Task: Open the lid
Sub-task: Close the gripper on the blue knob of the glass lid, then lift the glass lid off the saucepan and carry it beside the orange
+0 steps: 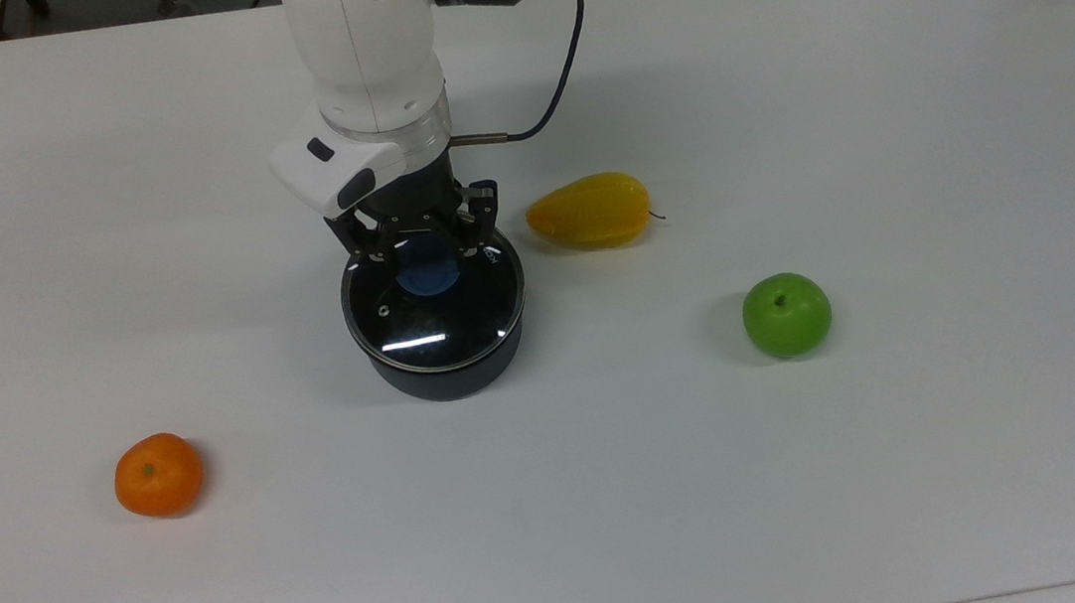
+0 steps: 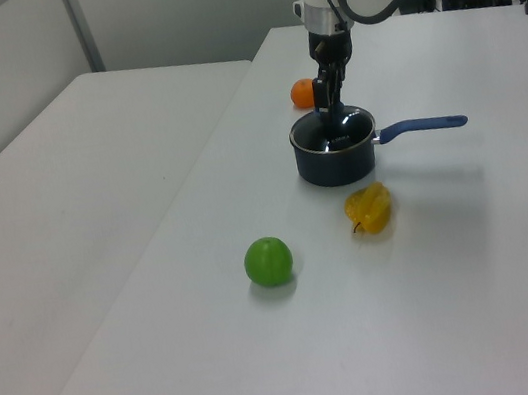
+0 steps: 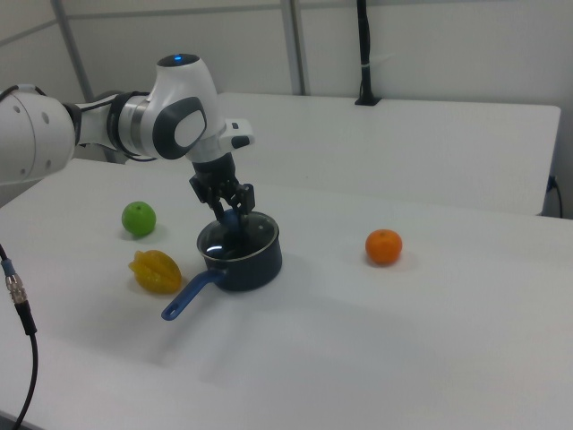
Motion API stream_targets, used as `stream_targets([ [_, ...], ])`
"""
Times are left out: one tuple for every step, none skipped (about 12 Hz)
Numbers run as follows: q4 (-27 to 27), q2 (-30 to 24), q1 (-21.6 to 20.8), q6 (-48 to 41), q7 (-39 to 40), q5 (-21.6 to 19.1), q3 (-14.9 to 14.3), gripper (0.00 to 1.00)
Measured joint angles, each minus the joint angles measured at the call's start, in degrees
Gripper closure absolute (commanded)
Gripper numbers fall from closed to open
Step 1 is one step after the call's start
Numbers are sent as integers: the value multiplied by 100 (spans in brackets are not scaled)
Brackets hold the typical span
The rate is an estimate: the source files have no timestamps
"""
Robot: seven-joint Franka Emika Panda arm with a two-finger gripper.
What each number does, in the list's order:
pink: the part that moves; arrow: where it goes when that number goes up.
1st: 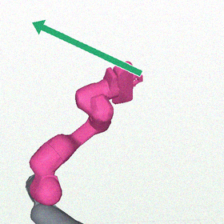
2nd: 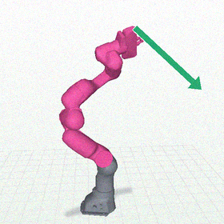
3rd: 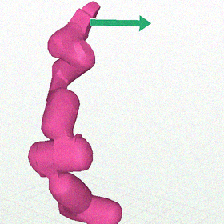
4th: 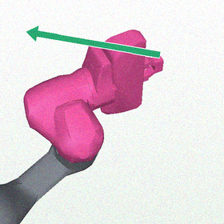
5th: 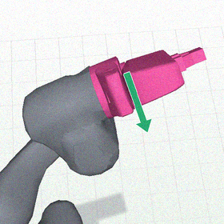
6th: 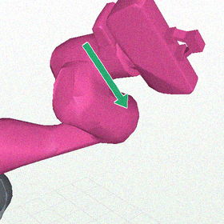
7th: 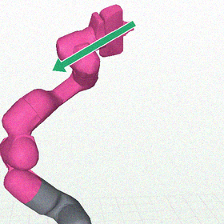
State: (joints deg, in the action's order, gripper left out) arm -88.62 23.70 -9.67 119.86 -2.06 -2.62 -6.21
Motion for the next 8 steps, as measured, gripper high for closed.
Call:
stream_targets([
  [2,0,-14,0,0,0,0,56],
  [2,0,-17,0,0,0,0,57],
  [6,0,-18,0,0,0,0,57],
  [14,-5,-19,0,0,0,0,58],
  [31,-25,-19,0,0,0,0,58],
  [55,-51,-19,0,0,0,-1,58],
  [72,-70,-18,0,0,0,-3,58],
  [77,-88,-17,0,0,0,-6,58],
])
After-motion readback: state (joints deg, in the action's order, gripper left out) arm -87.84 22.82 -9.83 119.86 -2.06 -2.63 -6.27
